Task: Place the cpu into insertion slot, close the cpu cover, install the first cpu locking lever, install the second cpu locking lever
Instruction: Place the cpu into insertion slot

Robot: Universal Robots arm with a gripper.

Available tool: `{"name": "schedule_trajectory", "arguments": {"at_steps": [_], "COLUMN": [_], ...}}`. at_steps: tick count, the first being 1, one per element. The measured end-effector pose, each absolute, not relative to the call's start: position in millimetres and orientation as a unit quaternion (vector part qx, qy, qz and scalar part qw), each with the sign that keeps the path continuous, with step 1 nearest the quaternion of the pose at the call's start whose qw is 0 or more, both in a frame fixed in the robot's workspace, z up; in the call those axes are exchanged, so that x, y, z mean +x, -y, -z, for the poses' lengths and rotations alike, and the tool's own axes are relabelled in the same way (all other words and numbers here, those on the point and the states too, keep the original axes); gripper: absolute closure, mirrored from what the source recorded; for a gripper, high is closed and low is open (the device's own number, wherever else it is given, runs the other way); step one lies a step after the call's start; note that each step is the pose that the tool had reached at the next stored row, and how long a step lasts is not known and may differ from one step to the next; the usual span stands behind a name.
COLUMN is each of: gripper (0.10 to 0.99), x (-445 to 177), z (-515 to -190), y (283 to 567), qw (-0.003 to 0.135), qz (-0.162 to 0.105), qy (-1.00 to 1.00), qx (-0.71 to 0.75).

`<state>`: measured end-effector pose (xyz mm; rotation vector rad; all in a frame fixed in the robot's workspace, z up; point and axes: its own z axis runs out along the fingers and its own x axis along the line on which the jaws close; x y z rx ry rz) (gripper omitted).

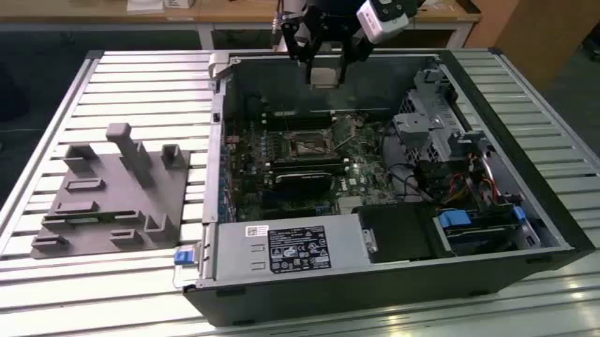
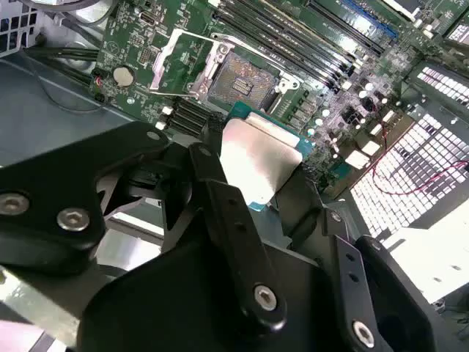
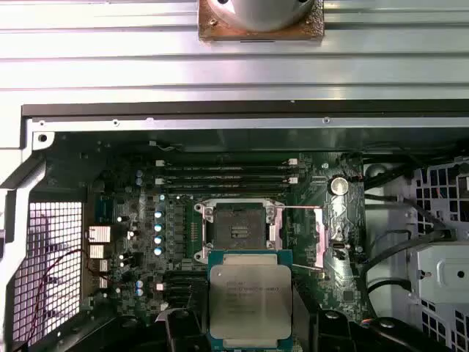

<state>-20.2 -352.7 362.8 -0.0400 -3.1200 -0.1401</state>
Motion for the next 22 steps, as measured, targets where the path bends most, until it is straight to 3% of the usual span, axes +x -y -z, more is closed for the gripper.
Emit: {"name": "schedule_trajectory", "arguments": {"at_steps": [22], "gripper": [0.545], "x": [-20.8], "z": [-348.0], "y": [352.7], "qw": [0.008], "qz": [0.045], "qy": [0.999], "qx": [-0.013]}}
